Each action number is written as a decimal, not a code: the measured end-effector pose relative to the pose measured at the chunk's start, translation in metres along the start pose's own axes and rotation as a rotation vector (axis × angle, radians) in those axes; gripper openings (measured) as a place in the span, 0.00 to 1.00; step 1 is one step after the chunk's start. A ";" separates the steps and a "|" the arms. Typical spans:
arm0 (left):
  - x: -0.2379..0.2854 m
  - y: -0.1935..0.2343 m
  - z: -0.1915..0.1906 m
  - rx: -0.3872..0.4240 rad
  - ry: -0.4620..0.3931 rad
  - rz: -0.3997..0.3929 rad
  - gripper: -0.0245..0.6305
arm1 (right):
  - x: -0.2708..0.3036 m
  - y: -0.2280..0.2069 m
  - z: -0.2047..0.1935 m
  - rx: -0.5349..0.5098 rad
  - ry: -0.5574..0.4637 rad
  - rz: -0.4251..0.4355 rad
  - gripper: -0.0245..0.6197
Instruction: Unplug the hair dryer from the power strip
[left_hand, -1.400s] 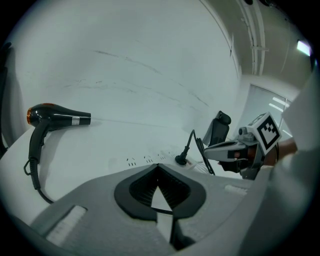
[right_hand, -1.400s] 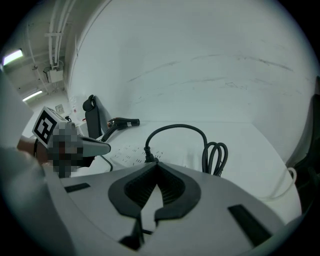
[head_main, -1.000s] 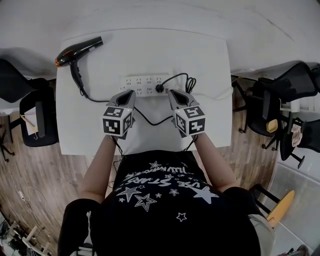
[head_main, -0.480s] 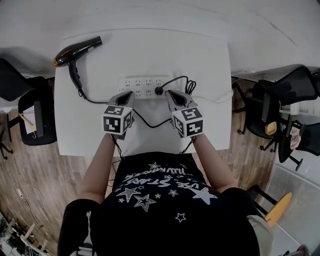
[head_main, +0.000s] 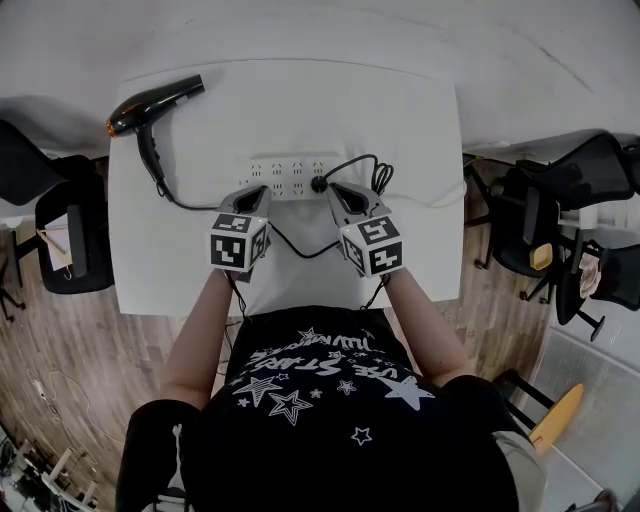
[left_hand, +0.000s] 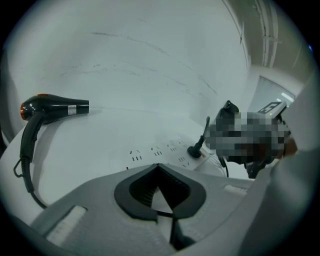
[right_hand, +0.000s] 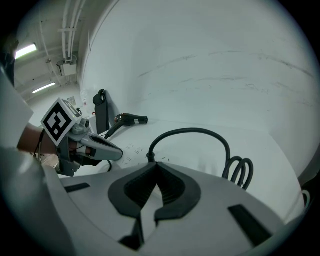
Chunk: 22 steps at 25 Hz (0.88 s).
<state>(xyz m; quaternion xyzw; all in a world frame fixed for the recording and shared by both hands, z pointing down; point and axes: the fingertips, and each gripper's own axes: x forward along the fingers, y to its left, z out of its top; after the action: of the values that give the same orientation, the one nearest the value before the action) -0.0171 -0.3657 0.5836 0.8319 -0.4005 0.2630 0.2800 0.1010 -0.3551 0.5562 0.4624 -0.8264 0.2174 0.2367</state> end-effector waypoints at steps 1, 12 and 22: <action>0.000 0.000 0.000 0.009 0.005 0.002 0.05 | 0.001 0.001 0.001 -0.010 0.000 0.000 0.05; 0.000 -0.002 -0.001 0.048 0.011 -0.004 0.05 | 0.018 0.009 0.009 -0.197 0.031 -0.003 0.21; 0.001 -0.002 -0.001 0.096 0.032 0.003 0.05 | 0.025 0.017 0.000 -0.397 0.160 0.042 0.17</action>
<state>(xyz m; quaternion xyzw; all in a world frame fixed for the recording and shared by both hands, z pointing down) -0.0152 -0.3641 0.5845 0.8396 -0.3840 0.2955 0.2455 0.0752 -0.3637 0.5683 0.3704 -0.8411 0.0913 0.3836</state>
